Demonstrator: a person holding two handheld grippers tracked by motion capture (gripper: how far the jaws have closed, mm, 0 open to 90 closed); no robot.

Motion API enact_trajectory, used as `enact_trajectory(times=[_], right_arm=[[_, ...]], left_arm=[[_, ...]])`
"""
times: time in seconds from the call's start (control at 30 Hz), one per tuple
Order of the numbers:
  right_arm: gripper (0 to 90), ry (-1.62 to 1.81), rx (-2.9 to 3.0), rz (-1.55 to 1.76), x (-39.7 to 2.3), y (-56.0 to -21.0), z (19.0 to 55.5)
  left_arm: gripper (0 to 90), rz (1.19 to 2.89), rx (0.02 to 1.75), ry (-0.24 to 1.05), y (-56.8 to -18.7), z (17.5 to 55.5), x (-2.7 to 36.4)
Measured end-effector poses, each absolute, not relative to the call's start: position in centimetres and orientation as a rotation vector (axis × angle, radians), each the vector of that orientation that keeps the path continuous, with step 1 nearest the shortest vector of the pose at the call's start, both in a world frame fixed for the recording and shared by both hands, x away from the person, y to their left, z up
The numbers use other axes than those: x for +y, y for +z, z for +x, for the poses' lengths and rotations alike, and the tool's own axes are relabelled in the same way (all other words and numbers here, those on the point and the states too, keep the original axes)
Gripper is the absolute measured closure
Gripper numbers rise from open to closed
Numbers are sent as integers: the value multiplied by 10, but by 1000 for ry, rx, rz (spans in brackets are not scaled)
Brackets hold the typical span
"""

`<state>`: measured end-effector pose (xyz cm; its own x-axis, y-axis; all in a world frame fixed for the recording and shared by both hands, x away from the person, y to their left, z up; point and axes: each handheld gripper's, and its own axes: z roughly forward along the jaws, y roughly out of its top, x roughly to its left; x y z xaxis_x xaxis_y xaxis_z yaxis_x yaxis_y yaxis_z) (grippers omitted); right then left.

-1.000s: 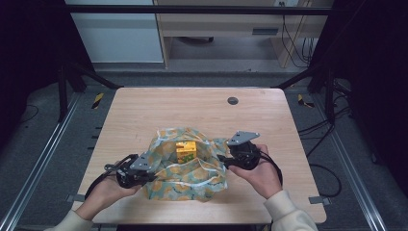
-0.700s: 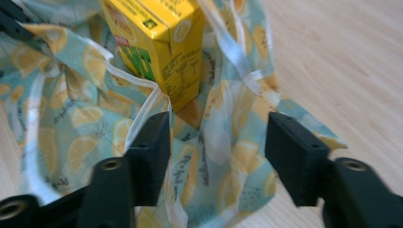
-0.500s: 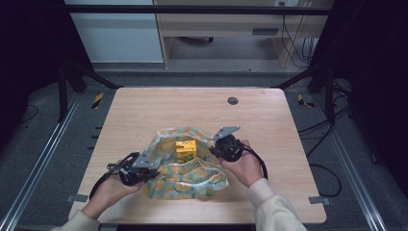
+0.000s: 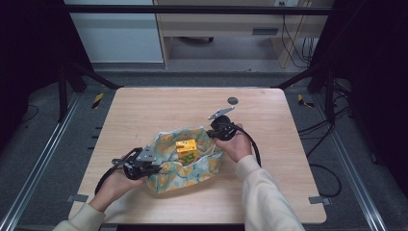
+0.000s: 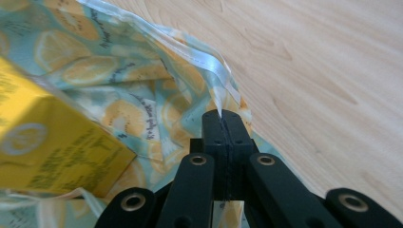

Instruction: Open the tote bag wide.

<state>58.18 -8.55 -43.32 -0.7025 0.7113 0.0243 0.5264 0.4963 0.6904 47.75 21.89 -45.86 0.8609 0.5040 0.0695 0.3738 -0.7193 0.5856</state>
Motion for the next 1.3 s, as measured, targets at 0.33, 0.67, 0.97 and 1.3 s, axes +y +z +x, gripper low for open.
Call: enact_trajectory(times=[0.33, 0.67, 0.97, 1.3], right_arm=[[714, 1058, 2434, 1105, -94, -444, 583], [347, 1091, 2338, 1043, -105, -405, 549], [303, 1110, 2332, 1011, -120, -396, 497], [171, 1091, 2343, 1059, -126, -427, 458]], left_arm=[[870, 2472, 598, 268, -462, 467, 217], [516, 2367, 630, 413, -438, 462, 219], [422, 2274, 676, 513, -407, 473, 230], [379, 2253, 784, 582, -412, 519, 231]])
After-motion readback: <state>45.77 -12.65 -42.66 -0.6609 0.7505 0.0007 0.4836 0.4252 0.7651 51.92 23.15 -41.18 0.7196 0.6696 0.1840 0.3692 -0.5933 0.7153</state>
